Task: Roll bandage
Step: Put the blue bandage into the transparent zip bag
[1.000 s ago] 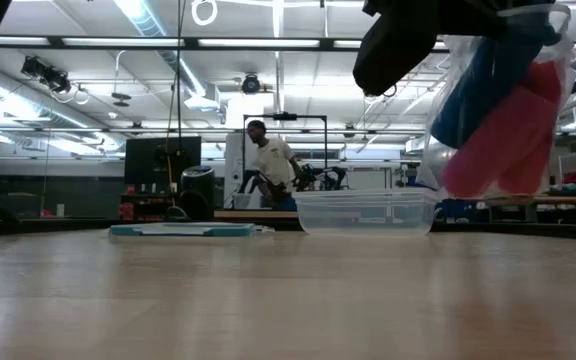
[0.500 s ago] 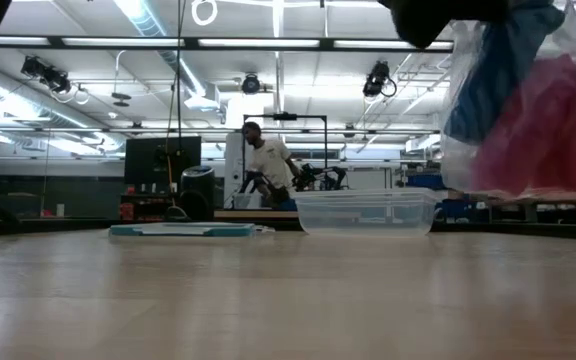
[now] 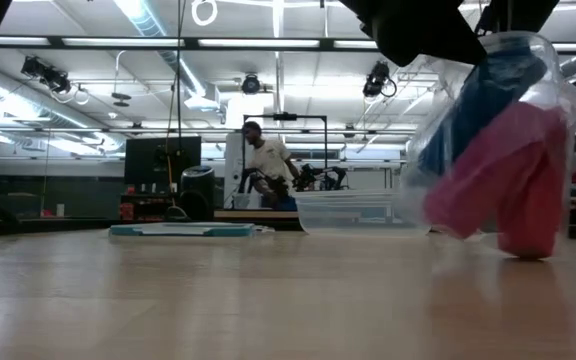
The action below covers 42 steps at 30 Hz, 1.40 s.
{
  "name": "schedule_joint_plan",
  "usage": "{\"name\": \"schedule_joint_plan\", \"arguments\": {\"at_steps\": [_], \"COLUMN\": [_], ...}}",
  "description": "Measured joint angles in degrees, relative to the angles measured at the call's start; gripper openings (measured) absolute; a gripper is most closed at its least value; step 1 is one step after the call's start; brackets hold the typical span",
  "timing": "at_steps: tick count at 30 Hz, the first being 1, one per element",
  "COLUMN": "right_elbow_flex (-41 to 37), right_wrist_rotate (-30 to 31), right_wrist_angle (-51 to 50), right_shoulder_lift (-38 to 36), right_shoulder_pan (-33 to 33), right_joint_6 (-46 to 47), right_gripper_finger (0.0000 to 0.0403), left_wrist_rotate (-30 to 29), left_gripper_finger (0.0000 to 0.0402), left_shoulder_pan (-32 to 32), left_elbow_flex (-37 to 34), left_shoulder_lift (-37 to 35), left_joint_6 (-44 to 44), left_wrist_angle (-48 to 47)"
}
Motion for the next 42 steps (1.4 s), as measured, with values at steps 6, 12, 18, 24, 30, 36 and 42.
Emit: {"name": "schedule_joint_plan", "arguments": {"at_steps": [6,12,18,24,30,36,42], "right_elbow_flex": [0.0,0.0,0.0,0.0,-0.1,-0.4,-1.1], "right_wrist_rotate": [1.0,1.3,1.4,3.6,7.5,8.6,8.9], "right_wrist_angle": [3.9,5.5,7.5,10.9,12.8,13.7,14.5], "right_shoulder_lift": [0.9,2.4,6.9,10.3,10.3,12.1,12.4], "right_shoulder_pan": [2.2,4.8,6.5,6.5,6.5,6.4,6.4], "right_joint_6": [0.4,0.4,-0.3,-2.5,-2.9,-4.2,-4.7], "right_gripper_finger": [0.0066,0.0064,0.0057,0.0054,0.0053,0.0046,0.0043], "left_wrist_rotate": [1.1,1.2,1.1,-0.1,-1.8,-1.6,-1.9], "left_gripper_finger": [0.0,0.0,0.0,0.0,0.0,0.0,0.0], "left_shoulder_pan": [-0.2,-0.3,-0.3,-0.4,-0.6,-0.7,-0.9], "left_elbow_flex": [-0.1,-0.1,-0.2,-0.2,-0.3,-0.3,-0.3], "left_shoulder_lift": [0.0,0.0,0.0,0.0,0.0,0.1,0.2], "left_joint_6": [0.0,0.1,0.2,0.3,0.3,0.3,0.1], "left_wrist_angle": [-0.4,-0.5,-0.6,-1.5,-1.8,-2.3,-2.5]}}
